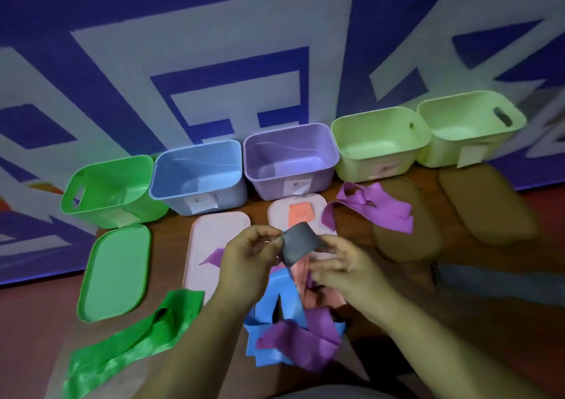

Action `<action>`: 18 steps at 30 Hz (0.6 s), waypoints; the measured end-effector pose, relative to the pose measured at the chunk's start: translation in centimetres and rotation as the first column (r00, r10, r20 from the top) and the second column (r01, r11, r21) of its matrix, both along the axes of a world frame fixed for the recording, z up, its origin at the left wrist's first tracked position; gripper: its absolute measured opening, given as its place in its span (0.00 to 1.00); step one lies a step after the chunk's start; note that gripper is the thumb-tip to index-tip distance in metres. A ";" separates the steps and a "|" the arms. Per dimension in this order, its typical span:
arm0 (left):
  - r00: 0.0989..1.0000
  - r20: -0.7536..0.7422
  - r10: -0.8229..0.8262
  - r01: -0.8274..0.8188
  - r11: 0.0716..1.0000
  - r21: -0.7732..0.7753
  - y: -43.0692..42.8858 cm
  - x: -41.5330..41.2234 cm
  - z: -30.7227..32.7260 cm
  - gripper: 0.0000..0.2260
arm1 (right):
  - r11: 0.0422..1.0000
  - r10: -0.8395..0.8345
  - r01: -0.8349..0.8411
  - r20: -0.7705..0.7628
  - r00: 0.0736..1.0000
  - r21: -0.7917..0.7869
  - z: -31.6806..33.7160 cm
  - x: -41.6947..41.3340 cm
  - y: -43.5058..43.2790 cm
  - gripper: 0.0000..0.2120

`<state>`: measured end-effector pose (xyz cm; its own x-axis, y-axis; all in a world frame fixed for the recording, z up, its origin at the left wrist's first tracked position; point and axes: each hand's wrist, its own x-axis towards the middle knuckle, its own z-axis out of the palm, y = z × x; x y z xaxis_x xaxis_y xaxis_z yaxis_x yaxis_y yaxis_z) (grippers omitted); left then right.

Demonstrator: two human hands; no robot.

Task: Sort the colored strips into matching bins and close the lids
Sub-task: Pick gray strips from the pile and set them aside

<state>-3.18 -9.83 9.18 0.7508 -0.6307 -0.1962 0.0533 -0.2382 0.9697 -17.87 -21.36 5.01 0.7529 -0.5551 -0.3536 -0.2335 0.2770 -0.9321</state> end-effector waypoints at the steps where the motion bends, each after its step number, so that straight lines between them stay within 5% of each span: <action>1: 1.000 0.000 -0.028 0.028 1.000 0.001 -1.0 -1.1 0.0 0.05 | 0.996 -0.065 0.064 0.020 0.998 0.060 0.4 -1.4 -0.8 0.24; 4: 0.991 -0.003 -0.131 0.131 0.991 0.018 -4.1 -4.8 -0.2 0.05 | 0.942 -0.256 0.244 0.024 0.966 0.229 1.2 -5.7 -3.2 0.16; 10: 0.952 -0.056 -0.301 0.304 0.952 0.043 -11.2 -14.1 -0.7 0.07 | 0.838 -0.496 0.498 -0.068 0.866 0.222 1.6 -14.9 -8.1 0.11; 18: 0.854 0.045 -0.518 0.511 0.852 0.115 -20.7 -24.4 -3.5 0.05 | 0.772 -0.629 0.634 -0.179 0.756 -0.035 1.7 -27.3 -15.1 0.13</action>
